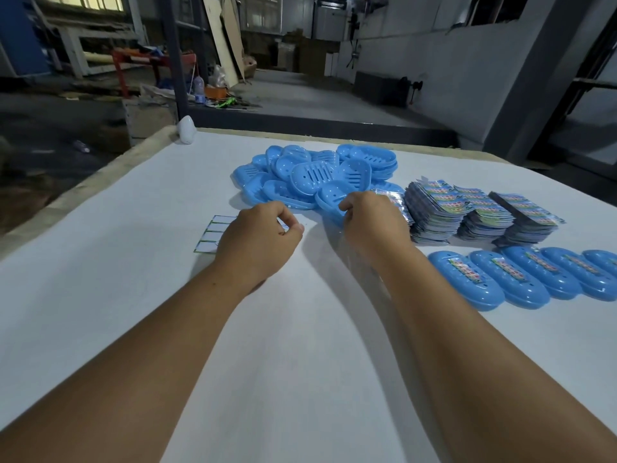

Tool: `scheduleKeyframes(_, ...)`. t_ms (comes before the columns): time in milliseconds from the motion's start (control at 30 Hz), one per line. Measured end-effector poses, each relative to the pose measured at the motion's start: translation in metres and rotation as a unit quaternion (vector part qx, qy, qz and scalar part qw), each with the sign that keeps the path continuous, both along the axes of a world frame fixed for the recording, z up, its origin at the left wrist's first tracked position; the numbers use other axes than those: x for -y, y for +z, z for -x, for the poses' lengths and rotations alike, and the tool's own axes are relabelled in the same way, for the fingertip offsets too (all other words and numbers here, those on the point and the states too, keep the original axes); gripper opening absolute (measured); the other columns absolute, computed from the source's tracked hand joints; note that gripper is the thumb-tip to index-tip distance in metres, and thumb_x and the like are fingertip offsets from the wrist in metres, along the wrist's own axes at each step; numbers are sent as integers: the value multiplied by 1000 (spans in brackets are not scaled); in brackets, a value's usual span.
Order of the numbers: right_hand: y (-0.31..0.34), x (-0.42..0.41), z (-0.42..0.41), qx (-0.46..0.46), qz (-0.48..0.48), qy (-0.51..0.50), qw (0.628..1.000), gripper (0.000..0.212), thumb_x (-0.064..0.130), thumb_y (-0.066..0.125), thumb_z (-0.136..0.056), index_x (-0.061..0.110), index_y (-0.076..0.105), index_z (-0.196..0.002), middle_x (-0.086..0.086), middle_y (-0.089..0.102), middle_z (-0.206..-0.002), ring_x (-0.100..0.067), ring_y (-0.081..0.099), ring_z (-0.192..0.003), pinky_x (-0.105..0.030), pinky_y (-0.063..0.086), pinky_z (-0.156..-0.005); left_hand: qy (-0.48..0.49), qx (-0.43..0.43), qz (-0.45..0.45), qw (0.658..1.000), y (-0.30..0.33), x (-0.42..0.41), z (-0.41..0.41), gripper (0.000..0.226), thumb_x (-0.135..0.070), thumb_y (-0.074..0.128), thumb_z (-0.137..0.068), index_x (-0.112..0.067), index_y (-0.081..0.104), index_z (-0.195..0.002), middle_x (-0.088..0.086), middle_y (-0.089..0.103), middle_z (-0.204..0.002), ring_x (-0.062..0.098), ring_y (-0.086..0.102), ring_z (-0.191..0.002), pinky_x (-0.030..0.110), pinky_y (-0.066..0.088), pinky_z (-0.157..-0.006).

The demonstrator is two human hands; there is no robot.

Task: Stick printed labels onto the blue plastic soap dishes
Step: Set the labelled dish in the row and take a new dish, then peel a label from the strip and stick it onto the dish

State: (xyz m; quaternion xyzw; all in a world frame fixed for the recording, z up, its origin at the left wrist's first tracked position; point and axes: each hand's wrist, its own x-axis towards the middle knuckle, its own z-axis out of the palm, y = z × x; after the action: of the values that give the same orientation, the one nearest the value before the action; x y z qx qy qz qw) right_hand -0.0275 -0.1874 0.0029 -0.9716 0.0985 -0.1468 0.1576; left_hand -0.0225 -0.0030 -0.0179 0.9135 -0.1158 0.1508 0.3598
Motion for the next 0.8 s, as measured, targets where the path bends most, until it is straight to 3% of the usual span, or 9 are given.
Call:
scheduleKeyframes(100, -1, -3, 3, 27, -7, 5, 1000, 28, 25, 57, -93, 25, 71, -117, -5, 70, -116, -31, 63, -107, -37, 53, -84, 2, 1, -2, 1000, 0, 0, 0, 15, -40, 64, -89, -31, 58, -77, -14, 59, -69, 20, 63, -81, 33, 53, -76)
scheduleKeyframes(167, -3, -4, 3, 27, 7, 5, 1000, 19, 31, 56, -95, 21, 71, -97, -4, 71, -100, -32, 63, -95, -35, 50, -70, 2, -1, -3, 1000, 0, 0, 0, 15, -40, 64, -89, -31, 58, -78, -14, 60, -70, 20, 63, -81, 33, 53, -76)
scheduleKeyframes(267, -5, -2, 2, 13, 28, 2, 1000, 30, 36, 53, -99, 15, 62, -80, -7, 67, -85, -35, 61, -85, -32, 37, -59, -2, -1, -8, 1000, -2, 0, 0, 17, -41, 65, -88, -32, 57, -76, -14, 60, -70, 19, 63, -80, 32, 52, -74)
scheduleKeyframes(533, -6, -7, -1, 18, 24, -2, 1000, 41, 60, 56, -95, 24, 73, -90, 0, 70, -88, -28, 64, -85, -33, 41, -63, -7, 0, -11, 1000, -5, 0, -3, 17, -42, 65, -88, -32, 58, -75, -15, 60, -67, 12, 62, -74, 29, 47, -67)
scheduleKeyframes(800, -8, -11, -6, 18, 86, 24, 996, 20, 28, 51, -100, 16, 67, -97, -9, 67, -101, -34, 60, -90, -35, 39, -68, -5, -5, -17, 1000, -5, 1, -3, 17, -42, 65, -88, -32, 58, -76, -13, 62, -68, 14, 63, -75, 31, 51, -70)
